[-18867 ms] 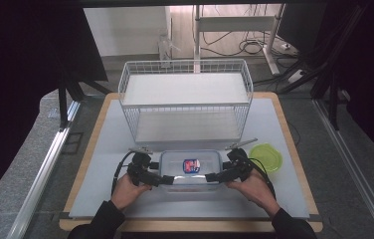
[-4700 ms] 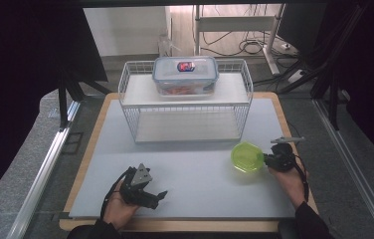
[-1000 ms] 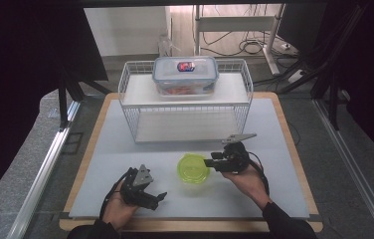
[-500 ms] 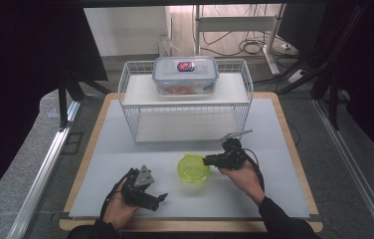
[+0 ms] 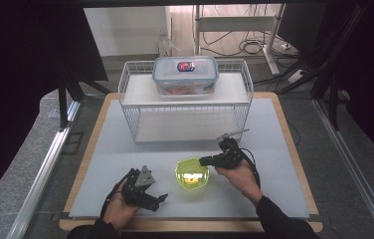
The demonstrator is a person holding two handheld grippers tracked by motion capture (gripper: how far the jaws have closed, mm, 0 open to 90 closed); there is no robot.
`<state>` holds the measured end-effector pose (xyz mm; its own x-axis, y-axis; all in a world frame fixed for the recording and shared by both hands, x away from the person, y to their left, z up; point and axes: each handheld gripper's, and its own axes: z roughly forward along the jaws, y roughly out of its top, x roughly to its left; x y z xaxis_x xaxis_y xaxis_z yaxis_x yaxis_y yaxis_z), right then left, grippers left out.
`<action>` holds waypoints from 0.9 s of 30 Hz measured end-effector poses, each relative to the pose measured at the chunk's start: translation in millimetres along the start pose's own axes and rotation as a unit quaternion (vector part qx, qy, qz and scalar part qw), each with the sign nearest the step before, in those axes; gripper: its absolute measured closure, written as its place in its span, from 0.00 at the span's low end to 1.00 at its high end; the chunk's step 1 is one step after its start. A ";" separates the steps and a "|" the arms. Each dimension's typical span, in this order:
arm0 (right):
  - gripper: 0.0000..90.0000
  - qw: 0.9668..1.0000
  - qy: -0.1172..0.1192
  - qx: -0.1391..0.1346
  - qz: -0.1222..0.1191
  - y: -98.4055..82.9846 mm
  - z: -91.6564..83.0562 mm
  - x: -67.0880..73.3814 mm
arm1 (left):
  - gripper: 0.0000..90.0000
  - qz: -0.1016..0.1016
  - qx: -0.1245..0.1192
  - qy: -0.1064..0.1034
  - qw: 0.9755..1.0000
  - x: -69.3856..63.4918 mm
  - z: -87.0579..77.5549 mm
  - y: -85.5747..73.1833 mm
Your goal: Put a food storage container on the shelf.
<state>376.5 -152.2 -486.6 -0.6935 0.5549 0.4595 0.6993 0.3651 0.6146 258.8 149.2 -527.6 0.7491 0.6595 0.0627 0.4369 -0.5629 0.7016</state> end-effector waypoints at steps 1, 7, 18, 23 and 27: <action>0.94 1.000 0.000 -0.001 0.004 -0.3 -0.2 0.1 | 0.04 0.000 0.000 0.000 1.000 0.0 0.0 0.0; 0.94 1.000 0.007 -0.010 0.017 -0.4 -3.1 -1.8 | 0.04 0.000 0.000 0.000 1.000 -0.1 0.1 0.1; 0.87 1.000 0.004 -0.013 0.013 0.3 -6.5 -11.8 | 0.04 0.000 0.002 -0.001 1.000 -0.3 0.8 0.1; 0.81 1.000 -0.007 -0.027 -0.008 7.2 -9.7 -11.0 | 0.04 0.001 0.004 -0.002 1.000 -0.6 1.5 0.0; 0.85 0.998 -0.039 -0.024 -0.051 19.2 -5.4 -5.6 | 0.05 -0.002 0.006 -0.003 1.000 -0.3 1.4 0.1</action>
<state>392.9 -152.4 -473.9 -0.7437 0.5740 0.3426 0.6155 0.3881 0.6859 259.3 148.3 -528.6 0.7503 0.6587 0.0562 0.4453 -0.5663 0.6936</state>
